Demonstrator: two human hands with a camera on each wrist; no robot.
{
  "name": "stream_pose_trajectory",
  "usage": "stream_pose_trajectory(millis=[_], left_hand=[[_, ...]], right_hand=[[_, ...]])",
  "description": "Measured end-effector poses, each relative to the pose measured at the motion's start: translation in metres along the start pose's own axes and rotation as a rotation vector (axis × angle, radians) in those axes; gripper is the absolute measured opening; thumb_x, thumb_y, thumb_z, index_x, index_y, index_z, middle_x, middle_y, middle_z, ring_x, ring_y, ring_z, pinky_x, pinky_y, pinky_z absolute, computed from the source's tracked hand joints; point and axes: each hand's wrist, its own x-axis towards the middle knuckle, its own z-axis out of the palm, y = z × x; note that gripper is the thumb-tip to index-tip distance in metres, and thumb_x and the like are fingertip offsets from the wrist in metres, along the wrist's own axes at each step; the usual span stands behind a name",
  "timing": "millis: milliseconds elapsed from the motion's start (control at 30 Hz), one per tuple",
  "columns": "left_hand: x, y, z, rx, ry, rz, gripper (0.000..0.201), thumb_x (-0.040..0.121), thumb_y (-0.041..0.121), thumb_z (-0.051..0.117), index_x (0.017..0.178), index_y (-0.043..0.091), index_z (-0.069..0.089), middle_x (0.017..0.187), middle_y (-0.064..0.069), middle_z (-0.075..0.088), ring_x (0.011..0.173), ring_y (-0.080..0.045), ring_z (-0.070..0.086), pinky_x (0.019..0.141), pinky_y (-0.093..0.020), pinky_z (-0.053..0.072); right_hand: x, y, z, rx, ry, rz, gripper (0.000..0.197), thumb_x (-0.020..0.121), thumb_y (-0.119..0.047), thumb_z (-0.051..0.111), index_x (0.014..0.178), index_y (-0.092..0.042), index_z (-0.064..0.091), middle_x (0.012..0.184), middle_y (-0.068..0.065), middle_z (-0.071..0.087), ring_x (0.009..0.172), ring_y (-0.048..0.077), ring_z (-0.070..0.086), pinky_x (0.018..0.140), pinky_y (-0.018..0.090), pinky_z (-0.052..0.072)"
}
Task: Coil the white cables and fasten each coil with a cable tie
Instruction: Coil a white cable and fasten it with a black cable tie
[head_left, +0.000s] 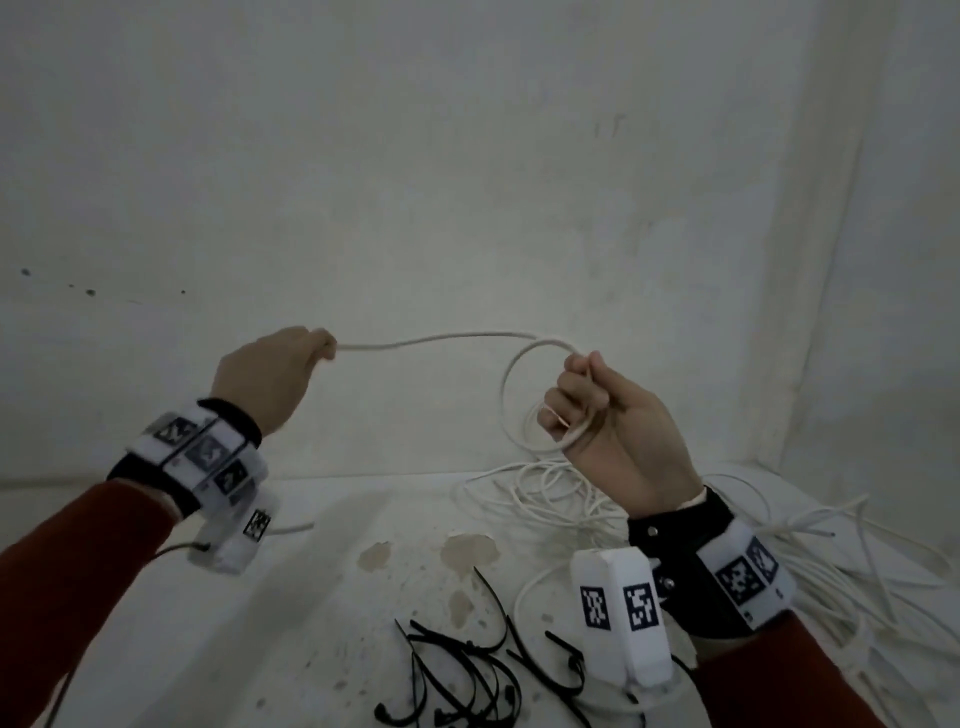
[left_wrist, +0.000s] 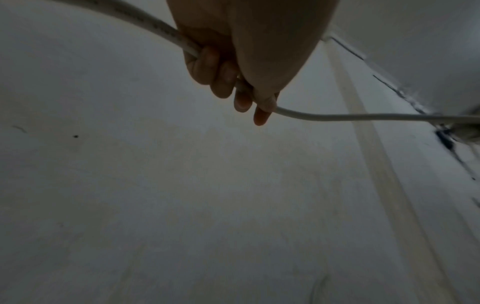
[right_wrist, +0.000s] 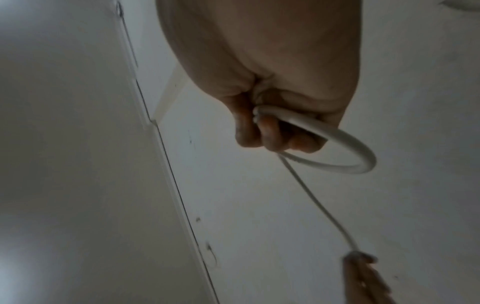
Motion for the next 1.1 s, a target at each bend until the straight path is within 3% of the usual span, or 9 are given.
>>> stream_pose_trajectory(millis=[133, 233, 300, 467, 733, 800, 900, 1000, 1100], left_hand=[[-0.035, 0.027, 0.007, 0.082, -0.068, 0.3, 0.043, 0.066, -0.003, 0.078, 0.095, 0.021, 0.057, 0.07, -0.001, 0.057, 0.046, -0.02, 0.052, 0.037, -0.021, 0.031], [-0.052, 0.052, 0.003, 0.053, 0.011, 0.489, 0.035, 0.072, 0.002, 0.073, 0.096, 0.02, 0.054, 0.068, 0.0, 0.059, 0.048, -0.021, 0.056, 0.041, -0.019, 0.024], [-0.059, 0.068, -0.008, 0.061, 0.046, 0.57, 0.012, 0.084, 0.017, 0.052, 0.096, 0.021, 0.051, 0.066, 0.001, 0.059, 0.049, -0.021, 0.055, 0.045, -0.019, 0.02], [-0.062, 0.087, -0.031, 0.037, 0.053, 0.664, 0.024, 0.09, 0.026, 0.042, 0.09, 0.017, 0.064, 0.068, 0.002, 0.059, 0.056, -0.019, 0.055, 0.04, -0.021, 0.027], [-0.046, 0.08, -0.06, 0.032, 0.143, 0.718, 0.021, 0.092, 0.026, 0.048, 0.084, 0.017, 0.066, 0.07, 0.003, 0.059, 0.063, -0.018, 0.049, 0.048, -0.025, 0.029], [-0.039, 0.07, -0.057, -0.02, 0.137, 0.63, 0.025, 0.093, 0.029, 0.045, 0.086, 0.016, 0.065, 0.073, 0.001, 0.061, 0.064, -0.02, 0.051, 0.049, -0.027, 0.035], [-0.036, 0.061, -0.048, -0.275, 0.066, 0.454, 0.034, 0.096, 0.038, 0.039, 0.097, 0.015, 0.064, 0.087, 0.002, 0.062, 0.074, -0.015, 0.056, 0.061, -0.032, 0.049], [-0.035, 0.068, -0.042, -0.556, -0.04, 0.381, 0.041, 0.098, 0.043, 0.034, 0.112, 0.019, 0.064, 0.094, 0.01, 0.06, 0.084, 0.004, 0.051, 0.076, -0.011, 0.039], [-0.034, 0.081, -0.045, -0.693, -0.19, 0.31, 0.038, 0.097, 0.048, 0.031, 0.097, 0.031, 0.066, 0.085, 0.019, 0.062, 0.08, -0.003, 0.052, 0.076, -0.015, 0.038]], right_hand=[[0.011, -0.005, 0.007, 0.247, 0.013, -0.233, 0.027, 0.095, -0.019, 0.04, 0.078, -0.013, 0.06, 0.065, -0.007, 0.058, 0.05, 0.007, 0.049, 0.062, 0.022, 0.052], [0.025, -0.003, 0.012, 0.282, 0.058, -0.358, 0.028, 0.097, -0.019, 0.04, 0.083, -0.013, 0.064, 0.079, -0.004, 0.07, 0.063, 0.009, 0.064, 0.07, 0.023, 0.055], [0.034, 0.003, 0.015, 0.147, 0.102, -0.422, 0.024, 0.101, -0.02, 0.037, 0.09, -0.015, 0.057, 0.091, -0.003, 0.073, 0.081, 0.01, 0.069, 0.08, 0.024, 0.053], [0.051, 0.036, 0.014, -0.464, 0.224, -0.584, 0.013, 0.1, -0.017, 0.046, 0.096, -0.009, 0.055, 0.104, 0.006, 0.073, 0.103, 0.022, 0.068, 0.091, 0.031, 0.052], [0.04, 0.062, 0.0, -1.302, -0.18, -0.255, 0.021, 0.099, -0.021, 0.051, 0.086, -0.005, 0.05, 0.078, 0.001, 0.072, 0.056, 0.022, 0.065, 0.049, 0.026, 0.048], [0.034, 0.058, 0.003, -1.226, -0.303, -0.1, 0.032, 0.102, -0.024, 0.044, 0.09, 0.003, 0.055, 0.06, 0.002, 0.062, 0.045, 0.018, 0.05, 0.045, 0.022, 0.038], [0.029, 0.053, 0.01, -1.017, -0.33, 0.005, 0.055, 0.104, -0.038, 0.03, 0.08, -0.003, 0.065, 0.046, -0.005, 0.032, 0.042, 0.009, 0.025, 0.044, 0.021, 0.023], [0.032, 0.05, 0.016, -0.783, -0.333, 0.105, 0.066, 0.096, -0.054, 0.026, 0.06, -0.011, 0.061, 0.039, -0.008, 0.024, 0.038, 0.01, 0.014, 0.04, 0.018, 0.016], [0.034, 0.048, 0.021, -0.596, -0.279, 0.142, 0.067, 0.094, -0.055, 0.026, 0.049, -0.014, 0.053, 0.035, -0.008, 0.022, 0.034, 0.01, 0.014, 0.041, 0.023, 0.011]])
